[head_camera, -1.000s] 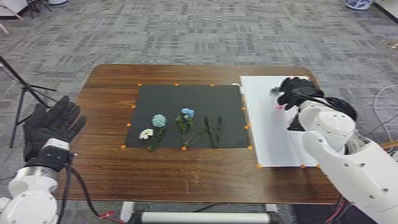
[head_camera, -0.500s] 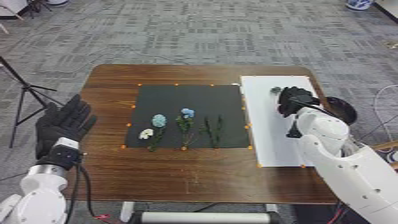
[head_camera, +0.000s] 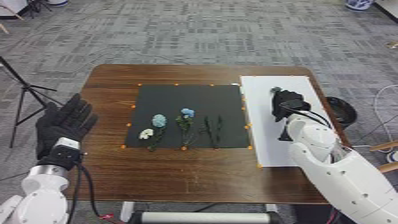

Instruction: Arrange flowers

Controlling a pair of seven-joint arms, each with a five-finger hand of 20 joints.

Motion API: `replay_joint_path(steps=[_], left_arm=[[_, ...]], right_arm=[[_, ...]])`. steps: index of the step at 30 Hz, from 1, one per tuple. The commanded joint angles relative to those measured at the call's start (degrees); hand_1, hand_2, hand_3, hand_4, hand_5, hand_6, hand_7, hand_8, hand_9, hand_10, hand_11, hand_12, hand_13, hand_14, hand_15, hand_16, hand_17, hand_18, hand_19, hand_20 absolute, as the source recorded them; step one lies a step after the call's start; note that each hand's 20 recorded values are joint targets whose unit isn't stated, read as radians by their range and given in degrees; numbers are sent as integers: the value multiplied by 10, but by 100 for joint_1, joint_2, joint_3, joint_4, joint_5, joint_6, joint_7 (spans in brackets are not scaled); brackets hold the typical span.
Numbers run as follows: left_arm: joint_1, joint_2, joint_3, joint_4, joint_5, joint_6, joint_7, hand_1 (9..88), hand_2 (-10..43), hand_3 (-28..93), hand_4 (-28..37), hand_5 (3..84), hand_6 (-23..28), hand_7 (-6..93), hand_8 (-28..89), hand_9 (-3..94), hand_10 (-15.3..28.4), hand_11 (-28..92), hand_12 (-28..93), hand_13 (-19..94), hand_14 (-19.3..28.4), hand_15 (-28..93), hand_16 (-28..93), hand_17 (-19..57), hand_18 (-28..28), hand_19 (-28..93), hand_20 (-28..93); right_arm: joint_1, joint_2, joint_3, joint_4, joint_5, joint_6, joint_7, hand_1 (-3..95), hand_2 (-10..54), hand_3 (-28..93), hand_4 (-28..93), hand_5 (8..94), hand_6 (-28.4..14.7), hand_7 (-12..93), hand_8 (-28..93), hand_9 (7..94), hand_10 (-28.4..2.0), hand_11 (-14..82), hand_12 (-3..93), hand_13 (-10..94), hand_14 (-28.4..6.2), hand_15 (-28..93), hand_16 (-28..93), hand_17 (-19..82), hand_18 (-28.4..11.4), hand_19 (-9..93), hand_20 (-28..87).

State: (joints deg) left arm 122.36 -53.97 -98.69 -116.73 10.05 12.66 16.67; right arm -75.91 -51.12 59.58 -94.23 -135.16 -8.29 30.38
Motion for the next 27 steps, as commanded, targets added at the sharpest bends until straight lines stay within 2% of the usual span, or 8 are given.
replay_joint_path(steps=[1, 3, 9, 17, 19, 21, 24, 27], left_arm=[[72, -57, -33, -69, 62, -61, -14, 252, 175, 666, -283, 410, 76, 120, -96, 284, 134, 167, 53, 192, 115, 168, -63, -64, 111, 260, 83], [81, -77, -51, -71, 72, -81, 2, 251, 174, 667, -283, 410, 76, 119, -96, 284, 134, 165, 53, 192, 115, 168, -64, -64, 111, 260, 83], [76, -234, -115, -72, 82, -35, 90, 251, 174, 667, -283, 410, 76, 119, -95, 285, 134, 165, 54, 192, 114, 168, -64, -64, 112, 260, 82], [-57, -289, 29, -16, 88, -76, 12, 252, 174, 665, -283, 411, 75, 119, -96, 285, 135, 166, 54, 193, 114, 169, -64, -64, 112, 260, 82], [-106, -297, 37, 6, 128, -144, -17, 253, 175, 664, -283, 410, 75, 120, -96, 285, 135, 165, 54, 193, 114, 168, -64, -64, 112, 260, 83], [-104, -278, 23, -7, 178, -140, -8, 253, 175, 662, -283, 410, 75, 119, -96, 285, 134, 164, 54, 193, 114, 168, -64, -64, 112, 260, 83], [-71, -273, -29, -39, 176, -144, 1, 254, 175, 660, -283, 409, 75, 118, -96, 284, 133, 163, 54, 192, 115, 169, -64, -64, 112, 259, 83], [-103, -284, -15, -23, 164, -115, -14, 251, 175, 664, -283, 409, 74, 118, -96, 284, 133, 162, 54, 193, 114, 167, -64, -64, 112, 260, 83]], right_arm=[[-248, -37, 276, -568, 333, 362, 137, 604, -95, 708, -283, 703, 13, 424, 14, 763, -85, 313, 572, 636, -96, 675, 487, 328, -230, 802, 410], [-235, -193, 280, -731, 516, 670, 126, 600, -95, 713, -283, 707, 12, 423, 19, 765, -86, 316, 579, 637, -99, 685, 481, 330, -231, 804, 412], [102, -651, -116, -1025, 932, 890, -229, 599, -95, 722, -283, 709, 11, 414, 15, 766, -86, 312, 582, 634, -97, 686, 481, 330, -231, 805, 412], [603, -1376, -861, -745, 938, 781, -578, 600, -95, 721, -283, 709, 12, 413, 14, 767, -84, 312, 579, 635, -98, 687, 478, 330, -230, 805, 412], [614, -1479, -940, -763, 932, 699, -644, 599, -95, 721, -283, 710, 12, 411, 13, 765, -84, 313, 580, 635, -98, 688, 478, 330, -230, 805, 412], [636, -1546, -1065, -730, 817, 744, -718, 599, -95, 721, -283, 709, 11, 409, 12, 765, -84, 313, 578, 635, -98, 688, 478, 330, -230, 806, 412], [704, -1635, -1217, -604, 706, 683, -819, 598, -95, 722, -283, 708, 11, 408, 11, 765, -84, 313, 577, 635, -96, 687, 478, 330, -230, 806, 412], [647, -1724, -1264, -496, 592, 622, -775, 595, -95, 722, -283, 706, 10, 404, 8, 764, -84, 308, 569, 634, -95, 686, 478, 330, -228, 805, 411]])
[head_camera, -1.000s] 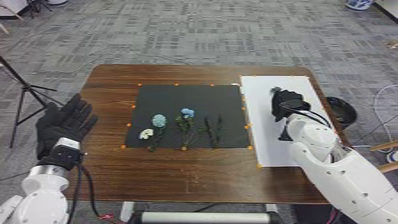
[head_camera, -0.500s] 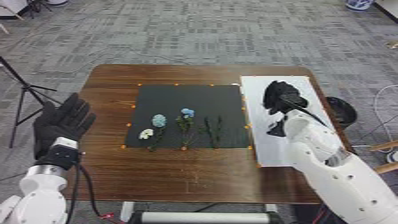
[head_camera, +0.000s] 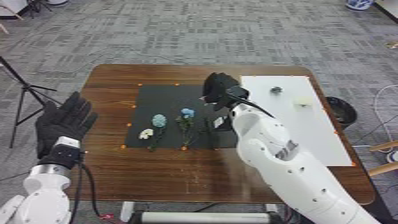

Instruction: Arrange flowers

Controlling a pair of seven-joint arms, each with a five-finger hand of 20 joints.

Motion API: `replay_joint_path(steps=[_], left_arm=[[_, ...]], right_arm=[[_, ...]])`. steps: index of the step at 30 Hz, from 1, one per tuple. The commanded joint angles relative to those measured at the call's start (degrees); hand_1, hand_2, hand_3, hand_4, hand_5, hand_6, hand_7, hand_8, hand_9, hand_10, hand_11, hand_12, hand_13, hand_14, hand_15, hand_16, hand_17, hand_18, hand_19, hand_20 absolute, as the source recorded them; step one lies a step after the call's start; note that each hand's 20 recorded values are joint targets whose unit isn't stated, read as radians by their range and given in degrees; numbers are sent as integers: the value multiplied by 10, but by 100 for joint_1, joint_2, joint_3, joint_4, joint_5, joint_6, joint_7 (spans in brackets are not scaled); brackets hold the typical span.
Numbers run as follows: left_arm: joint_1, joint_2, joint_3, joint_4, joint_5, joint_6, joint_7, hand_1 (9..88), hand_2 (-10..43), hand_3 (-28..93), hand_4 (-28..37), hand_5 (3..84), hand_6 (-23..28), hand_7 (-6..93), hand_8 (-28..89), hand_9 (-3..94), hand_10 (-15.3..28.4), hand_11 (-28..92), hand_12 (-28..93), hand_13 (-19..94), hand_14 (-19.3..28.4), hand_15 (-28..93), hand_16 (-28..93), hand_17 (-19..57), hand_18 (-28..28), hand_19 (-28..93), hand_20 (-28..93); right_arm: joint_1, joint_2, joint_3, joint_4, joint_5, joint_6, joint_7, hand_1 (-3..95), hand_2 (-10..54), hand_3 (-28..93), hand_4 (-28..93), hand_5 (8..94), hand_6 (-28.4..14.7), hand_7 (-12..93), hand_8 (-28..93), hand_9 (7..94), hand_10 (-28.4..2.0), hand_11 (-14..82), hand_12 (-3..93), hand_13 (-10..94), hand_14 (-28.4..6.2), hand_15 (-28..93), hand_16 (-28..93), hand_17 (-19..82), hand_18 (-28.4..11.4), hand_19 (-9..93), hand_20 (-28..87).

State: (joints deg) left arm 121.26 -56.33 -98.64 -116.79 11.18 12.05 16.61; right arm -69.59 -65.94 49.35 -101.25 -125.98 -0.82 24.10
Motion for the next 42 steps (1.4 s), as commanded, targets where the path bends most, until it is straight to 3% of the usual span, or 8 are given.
replay_joint_path(steps=[1, 8, 11, 15, 21, 24, 30, 42], left_arm=[[0, -47, -15, -15, 58, -50, -24, 252, 175, 664, -283, 409, 75, 118, -96, 284, 133, 162, 54, 193, 114, 166, -64, -64, 112, 259, 83], [7, -46, -28, -18, 45, -75, -15, 251, 174, 665, -283, 409, 75, 119, -96, 284, 132, 163, 55, 193, 114, 166, -63, -63, 112, 256, 82], [3, -48, -36, -4, 9, -165, -20, 249, 174, 668, -283, 409, 74, 119, -95, 284, 133, 162, 55, 192, 114, 167, -62, -63, 112, 256, 83], [62, -48, -88, -29, -1, -131, -6, 250, 170, 670, -283, 409, 74, 119, -96, 285, 134, 161, 55, 193, 113, 165, -63, -62, 111, 254, 83], [-21, -47, -31, 18, -14, -178, -73, 250, 167, 672, -283, 409, 74, 119, -95, 287, 135, 160, 56, 193, 113, 164, -62, -62, 111, 255, 84], [-23, -53, -11, 33, -97, -219, -63, 251, 166, 674, -283, 410, 72, 120, -95, 288, 134, 160, 57, 194, 114, 164, -62, -62, 112, 255, 83], [27, -64, -20, 37, -136, -252, -77, 258, 162, 673, -283, 413, 67, 124, -97, 295, 135, 167, 58, 197, 114, 167, -62, -61, 111, 255, 83], [73, -91, -76, 25, -140, -225, -39, 256, 160, 676, -283, 414, 69, 122, -95, 295, 133, 163, 56, 197, 115, 166, -62, -61, 111, 253, 84]], right_arm=[[-8, -248, -275, 237, -369, -97, -120, 593, -95, 723, -283, 705, 10, 403, 8, 764, -84, 306, 566, 634, -96, 685, 477, 330, -228, 805, 411], [-106, -250, -431, 408, -609, -94, -23, 580, -95, 725, -283, 701, 7, 396, 4, 758, -83, 298, 559, 629, -99, 684, 474, 327, -229, 804, 410], [-161, -218, -421, 351, -326, -63, 125, 573, -95, 726, -283, 695, 5, 391, 2, 756, -86, 290, 550, 624, -100, 682, 471, 323, -229, 802, 409], [-189, -258, -471, 373, -431, -3, 91, 568, -95, 728, -283, 692, 1, 388, 2, 753, -87, 283, 541, 619, -99, 680, 467, 319, -228, 799, 407], [-251, -302, -523, 366, -441, 51, 152, 560, -95, 735, -283, 673, -2, 380, 0, 740, -90, 267, 525, 608, -96, 677, 466, 314, -227, 796, 404], [-285, -249, -509, 324, -318, 35, 127, 554, -95, 740, -283, 656, -6, 375, -2, 734, -92, 240, 495, 598, -92, 671, 462, 310, -227, 793, 401], [-295, -156, -501, 319, -278, 201, 276, 534, -95, 759, -283, 632, -9, 322, -23, 699, -99, 182, 432, 573, -88, 650, 453, 295, -227, 782, 384], [-289, -124, -413, 202, -258, 228, 299, 483, -95, 800, -283, 625, -12, 288, -146, 619, -137, 291, 231, 567, -100, 667, 421, 288, -230, 786, 373]])
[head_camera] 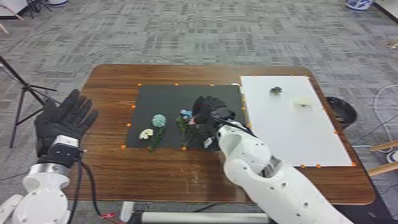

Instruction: Arrange flowers

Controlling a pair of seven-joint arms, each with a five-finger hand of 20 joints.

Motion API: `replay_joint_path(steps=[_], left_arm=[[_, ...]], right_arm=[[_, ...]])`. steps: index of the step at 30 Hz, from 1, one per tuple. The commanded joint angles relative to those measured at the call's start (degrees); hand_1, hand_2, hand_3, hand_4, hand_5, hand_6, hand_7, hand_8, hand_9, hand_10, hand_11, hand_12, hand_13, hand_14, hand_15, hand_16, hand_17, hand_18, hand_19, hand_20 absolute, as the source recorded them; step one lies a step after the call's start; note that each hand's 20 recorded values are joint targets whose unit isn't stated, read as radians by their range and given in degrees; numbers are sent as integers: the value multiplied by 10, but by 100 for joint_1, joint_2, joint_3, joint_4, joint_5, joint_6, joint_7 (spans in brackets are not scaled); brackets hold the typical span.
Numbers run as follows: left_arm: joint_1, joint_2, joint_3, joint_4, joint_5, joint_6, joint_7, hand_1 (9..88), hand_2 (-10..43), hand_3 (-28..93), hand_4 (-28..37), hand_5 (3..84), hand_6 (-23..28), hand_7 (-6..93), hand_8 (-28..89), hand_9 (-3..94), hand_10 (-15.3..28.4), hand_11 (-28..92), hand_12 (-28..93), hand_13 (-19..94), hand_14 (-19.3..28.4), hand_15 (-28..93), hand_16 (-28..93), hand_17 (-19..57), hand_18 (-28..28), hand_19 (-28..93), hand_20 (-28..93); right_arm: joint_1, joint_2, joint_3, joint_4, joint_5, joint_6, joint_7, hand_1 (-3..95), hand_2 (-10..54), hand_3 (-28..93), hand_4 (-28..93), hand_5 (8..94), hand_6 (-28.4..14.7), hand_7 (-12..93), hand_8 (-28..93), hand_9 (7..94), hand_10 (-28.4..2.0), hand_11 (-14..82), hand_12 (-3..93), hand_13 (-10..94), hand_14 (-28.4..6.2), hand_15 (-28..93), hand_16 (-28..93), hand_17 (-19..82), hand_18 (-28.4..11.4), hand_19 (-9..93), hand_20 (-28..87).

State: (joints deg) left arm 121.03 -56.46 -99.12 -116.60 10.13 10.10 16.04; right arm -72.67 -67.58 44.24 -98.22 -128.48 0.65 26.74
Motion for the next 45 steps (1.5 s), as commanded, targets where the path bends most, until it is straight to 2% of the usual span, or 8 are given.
replay_joint_path(steps=[1, 9, 12, 24, 27, 29, 35, 45], left_arm=[[107, -84, -32, 5, -59, -42, 29, 256, 159, 677, -283, 418, 67, 124, -95, 297, 133, 164, 57, 199, 115, 167, -61, -60, 111, 253, 84], [123, -97, -2, -10, -101, -78, 107, 257, 158, 676, -283, 420, 68, 125, -98, 309, 138, 171, 60, 206, 122, 174, -60, -60, 111, 251, 85], [198, -95, -64, -46, -29, -108, 115, 257, 158, 676, -283, 419, 69, 123, -97, 308, 137, 170, 60, 206, 121, 173, -60, -59, 111, 250, 85], [433, -183, -143, -123, -110, -23, 317, 257, 158, 676, -283, 417, 68, 122, -96, 305, 137, 167, 60, 206, 120, 167, -59, -57, 109, 244, 84], [423, -189, -109, -141, -119, 80, 218, 259, 158, 673, -283, 417, 68, 122, -96, 306, 137, 166, 60, 206, 119, 168, -58, -56, 108, 243, 84], [430, -208, -91, -123, -136, 23, 175, 259, 159, 672, -283, 417, 69, 122, -96, 306, 137, 167, 61, 207, 119, 170, -57, -57, 108, 244, 86], [438, -156, -101, -134, -274, 101, 234, 260, 162, 670, -283, 419, 70, 122, -96, 308, 137, 170, 61, 210, 120, 175, -58, -58, 110, 249, 88], [289, -104, -41, -85, -283, 68, 194, 249, 179, 642, -283, 419, 73, 119, -97, 309, 138, 168, 59, 210, 121, 175, -59, -58, 110, 249, 86]], right_arm=[[18, 37, 97, -103, -33, 68, 2, 481, -95, 800, -283, 624, -12, 289, -148, 620, -137, 281, 223, 567, -103, 669, 419, 288, -229, 786, 373], [94, 224, 424, -269, -162, -3, -97, 449, -95, 814, -283, 612, -16, 265, -146, 597, -144, 218, 194, 564, -113, 676, 375, 284, -233, 783, 369], [164, 138, 1058, -262, 26, -567, 105, 438, -95, 818, -283, 583, -17, 234, -142, 573, -147, 190, 185, 555, -118, 671, 346, 274, -232, 773, 366], [615, 1032, 2359, 252, 40, -1534, 1205, 413, -95, 805, -283, 446, -67, 115, -98, 438, -167, 125, 161, 483, -142, 619, 221, 245, -238, 765, 361], [655, 1334, 2431, 297, -30, -1969, 1550, 409, -95, 810, -283, 421, -72, 106, -94, 399, -179, 115, 155, 450, -154, 606, 202, 236, -243, 763, 357], [630, 1444, 2483, 357, -68, -2014, 1619, 419, -95, 814, -282, 411, -77, 102, -93, 373, -192, 108, 152, 423, -167, 600, 192, 228, -248, 759, 354], [582, 1601, 2465, 533, 135, -2209, 1445, 420, -95, 819, -283, 396, -80, 97, -89, 344, -194, 102, 143, 363, -182, 579, 140, 206, -247, 751, 331], [483, 1569, 2346, 719, -14, -2973, 1261, 405, -95, 828, -283, 376, -67, 102, -94, 359, -174, 108, 138, 264, -197, 457, 93, 145, -238, 659, 268]])
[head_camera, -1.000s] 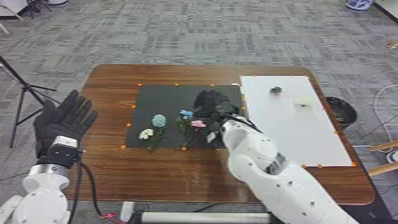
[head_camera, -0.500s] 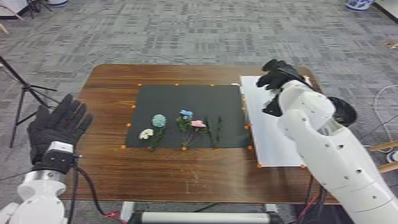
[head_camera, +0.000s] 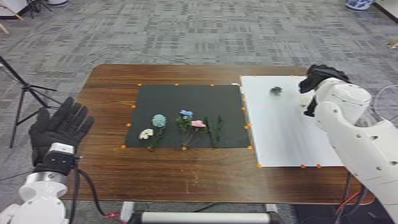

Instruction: Arrange flowers

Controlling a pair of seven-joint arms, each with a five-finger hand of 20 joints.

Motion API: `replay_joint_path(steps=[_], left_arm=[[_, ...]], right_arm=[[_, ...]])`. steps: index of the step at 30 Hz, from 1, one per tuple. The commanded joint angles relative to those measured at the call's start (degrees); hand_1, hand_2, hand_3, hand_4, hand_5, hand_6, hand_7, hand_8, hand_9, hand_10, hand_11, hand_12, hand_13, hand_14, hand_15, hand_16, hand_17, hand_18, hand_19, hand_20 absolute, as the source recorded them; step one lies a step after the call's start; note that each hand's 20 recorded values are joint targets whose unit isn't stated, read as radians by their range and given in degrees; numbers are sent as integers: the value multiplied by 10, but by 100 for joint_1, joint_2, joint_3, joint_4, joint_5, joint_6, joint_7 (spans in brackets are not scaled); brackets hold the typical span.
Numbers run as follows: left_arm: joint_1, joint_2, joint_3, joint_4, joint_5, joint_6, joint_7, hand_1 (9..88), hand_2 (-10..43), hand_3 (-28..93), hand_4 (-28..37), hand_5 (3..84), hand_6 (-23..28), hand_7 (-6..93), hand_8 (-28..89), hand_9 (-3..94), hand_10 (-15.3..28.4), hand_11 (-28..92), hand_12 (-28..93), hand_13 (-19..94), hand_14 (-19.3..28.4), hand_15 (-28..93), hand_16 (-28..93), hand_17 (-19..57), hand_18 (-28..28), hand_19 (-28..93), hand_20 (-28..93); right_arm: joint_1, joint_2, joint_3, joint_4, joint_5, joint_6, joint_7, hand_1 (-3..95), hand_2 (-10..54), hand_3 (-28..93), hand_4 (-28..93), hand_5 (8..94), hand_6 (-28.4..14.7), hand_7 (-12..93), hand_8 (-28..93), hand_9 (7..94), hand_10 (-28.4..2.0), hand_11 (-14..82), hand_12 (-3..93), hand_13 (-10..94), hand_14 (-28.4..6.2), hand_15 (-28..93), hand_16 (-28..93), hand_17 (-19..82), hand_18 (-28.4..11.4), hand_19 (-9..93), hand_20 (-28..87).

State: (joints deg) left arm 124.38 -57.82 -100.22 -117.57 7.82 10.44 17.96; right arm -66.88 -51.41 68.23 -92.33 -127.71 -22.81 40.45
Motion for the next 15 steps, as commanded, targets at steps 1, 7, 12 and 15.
replay_joint_path(steps=[1, 7, 12, 15], left_arm=[[-35, 32, 70, 3, -51, 39, 8, 247, 180, 643, -283, 419, 73, 118, -97, 309, 138, 167, 59, 210, 121, 175, -59, -58, 110, 250, 86], [-13, 13, 64, -9, -121, 24, 16, 244, 180, 642, -283, 418, 73, 116, -96, 311, 139, 167, 57, 211, 121, 175, -59, -58, 111, 250, 86], [-23, -28, 88, 8, -206, 11, -24, 235, 178, 654, -283, 417, 73, 115, -95, 312, 139, 167, 57, 211, 122, 175, -60, -59, 111, 250, 86], [30, -26, 68, -12, -175, 4, -38, 237, 175, 661, -283, 418, 73, 116, -94, 313, 140, 168, 58, 211, 123, 176, -59, -59, 111, 250, 86]], right_arm=[[-89, -50, -52, 157, 5, -759, -102, 406, -95, 831, -283, 371, -68, 100, -95, 357, -174, 106, 137, 260, -197, 452, 92, 143, -238, 656, 264], [-206, -34, -120, 284, -22, -813, -100, 425, -95, 832, -283, 320, -85, 72, -85, 338, -180, 101, 138, 265, -196, 454, 96, 144, -238, 659, 248], [-456, 7, -292, 514, -336, 410, -47, 477, -95, 847, -282, 386, -71, 110, -96, 445, -160, 168, 144, 367, -159, 519, 106, 191, -229, 693, 242], [-538, 28, -369, 552, -577, 877, -87, 504, -95, 847, -282, 479, -43, 152, -119, 556, -139, 236, 165, 449, -132, 558, 126, 225, -218, 715, 235]])
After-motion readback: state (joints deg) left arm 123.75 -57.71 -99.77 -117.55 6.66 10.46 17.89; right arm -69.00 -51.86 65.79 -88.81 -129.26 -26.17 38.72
